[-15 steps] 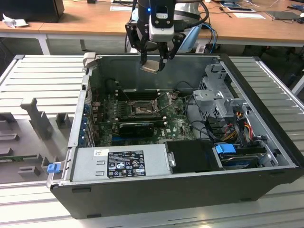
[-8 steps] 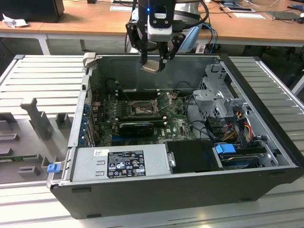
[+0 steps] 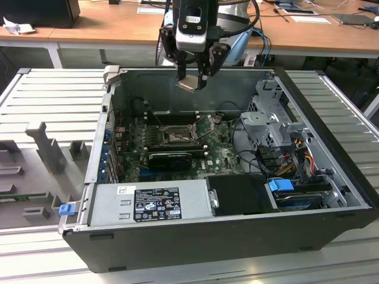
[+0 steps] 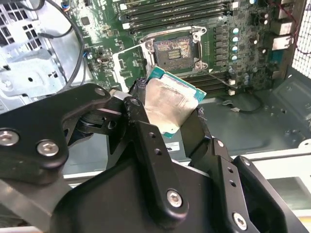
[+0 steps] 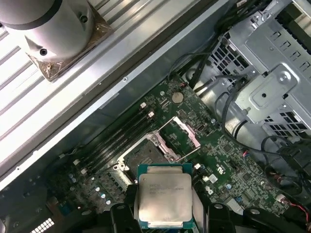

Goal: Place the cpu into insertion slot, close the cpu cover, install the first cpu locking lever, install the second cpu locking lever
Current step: 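Place the cpu into insertion slot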

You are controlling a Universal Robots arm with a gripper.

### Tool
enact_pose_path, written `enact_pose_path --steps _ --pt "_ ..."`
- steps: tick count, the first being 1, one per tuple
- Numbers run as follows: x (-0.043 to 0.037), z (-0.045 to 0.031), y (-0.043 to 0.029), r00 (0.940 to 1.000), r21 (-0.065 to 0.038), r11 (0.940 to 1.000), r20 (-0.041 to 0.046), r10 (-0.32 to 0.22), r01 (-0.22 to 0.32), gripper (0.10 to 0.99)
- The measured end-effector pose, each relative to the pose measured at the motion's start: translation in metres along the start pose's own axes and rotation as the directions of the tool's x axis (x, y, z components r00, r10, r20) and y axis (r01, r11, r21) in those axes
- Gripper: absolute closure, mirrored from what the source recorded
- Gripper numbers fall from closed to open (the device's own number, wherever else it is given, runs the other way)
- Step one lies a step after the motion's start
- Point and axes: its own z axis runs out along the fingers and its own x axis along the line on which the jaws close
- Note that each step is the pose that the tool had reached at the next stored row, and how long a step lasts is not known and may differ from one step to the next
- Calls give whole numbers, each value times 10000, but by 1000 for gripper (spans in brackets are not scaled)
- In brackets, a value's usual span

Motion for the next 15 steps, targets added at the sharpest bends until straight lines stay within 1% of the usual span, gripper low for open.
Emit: enact_pose_path --steps 4,6,8,11,12,14,15 --pt "0 1 0 9988 -10 9988 44 494 -494 557" --pt "0 2 0 9956 -22 9956 81 934 -933 557" --pt "0 3 -1 9932 -29 9933 100 1159 -1158 557" --pt "1 4 -1 9843 -48 9844 151 1761 -1761 557" --pt "1 5 -2 9801 -56 9802 169 1980 -1979 557" --pt "1 7 -2 9742 -66 9744 192 2249 -2248 557" --pt "1 8 -2 9703 -73 9705 206 2411 -2410 557"
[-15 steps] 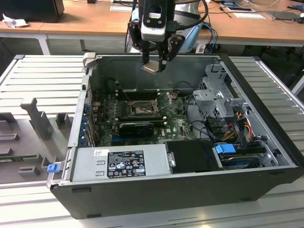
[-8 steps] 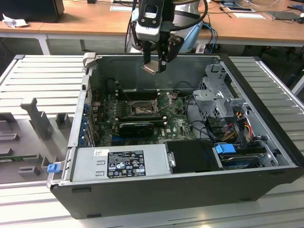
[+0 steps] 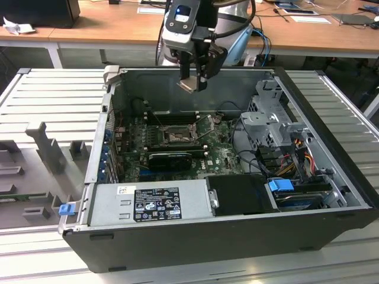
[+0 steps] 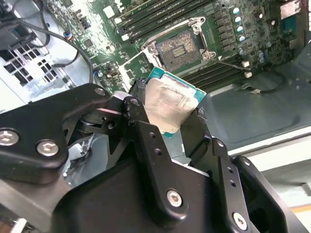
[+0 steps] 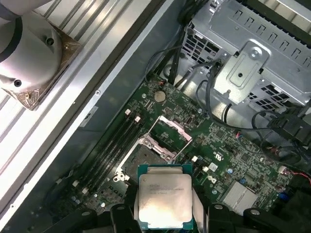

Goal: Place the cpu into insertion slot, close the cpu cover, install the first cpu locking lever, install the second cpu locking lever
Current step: 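Place the cpu into insertion slot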

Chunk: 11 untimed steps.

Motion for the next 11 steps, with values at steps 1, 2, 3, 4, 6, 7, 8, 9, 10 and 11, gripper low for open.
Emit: enact_pose_path --steps 1,2,3,4,6,7,8,9,10,11 --pt "0 2 0 9997 -5 9997 20 246 -245 557" --pt "0 4 0 9992 -8 9992 34 403 -403 557" --pt "0 5 0 9986 -9 9986 44 532 -532 557" --pt "0 8 -1 9976 -8 9976 56 686 -686 557" --pt "-1 18 -1 9952 3 9952 70 975 -975 557" --pt "0 30 -3 9925 35 9925 72 1224 -1225 557" --pt "-1 49 -4 9889 99 9889 57 1482 -1483 557" --pt "-1 64 -6 9869 134 9869 50 1610 -1610 557" --pt "-1 79 -8 9842 152 9840 54 1772 -1773 557" --pt "-2 88 -8 9814 154 9813 63 1920 -1920 557"
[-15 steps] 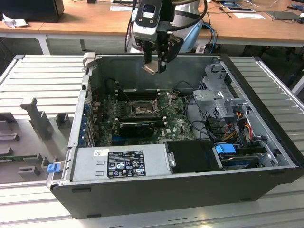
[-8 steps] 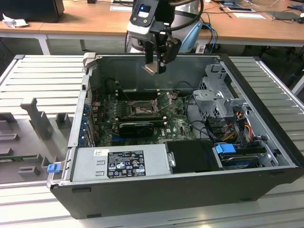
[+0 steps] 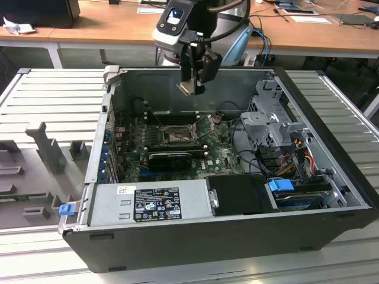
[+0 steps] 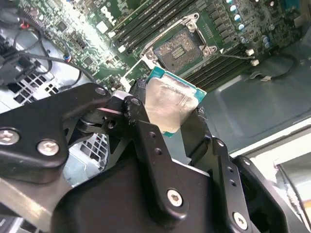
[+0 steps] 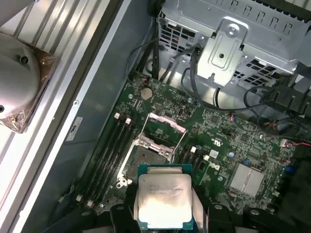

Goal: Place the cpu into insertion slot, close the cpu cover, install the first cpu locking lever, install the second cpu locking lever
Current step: 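Place the cpu into insertion slot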

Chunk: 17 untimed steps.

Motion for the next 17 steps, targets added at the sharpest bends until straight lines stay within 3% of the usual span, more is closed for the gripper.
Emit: enact_pose_path --steps 7,12,17 --pt "-2 60 -3 9916 -25 9917 76 1289 -1289 557" --pt "-3 116 -8 9892 -30 9892 88 1464 -1464 557" --pt "-4 137 -9 9754 -61 9754 132 2202 -2202 557"
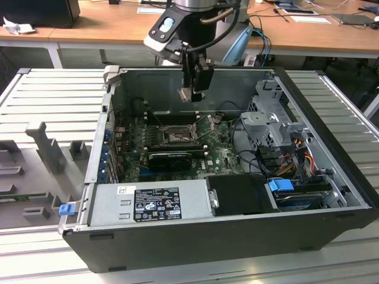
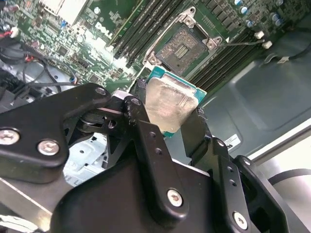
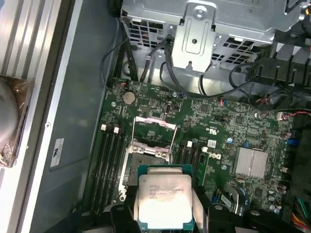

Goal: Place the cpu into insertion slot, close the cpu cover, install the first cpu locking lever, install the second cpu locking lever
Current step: 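Place the cpu into insertion slot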

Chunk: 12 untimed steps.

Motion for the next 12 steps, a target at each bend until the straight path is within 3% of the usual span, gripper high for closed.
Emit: enact_pose_path --steps 2,9,12 --pt "-1 15 -1 9992 -13 9992 23 395 -395 557" --pt "-2 68 -5 9988 23 9988 27 482 -482 557" --pt "-2 75 -5 9957 6 9957 52 928 -928 557"
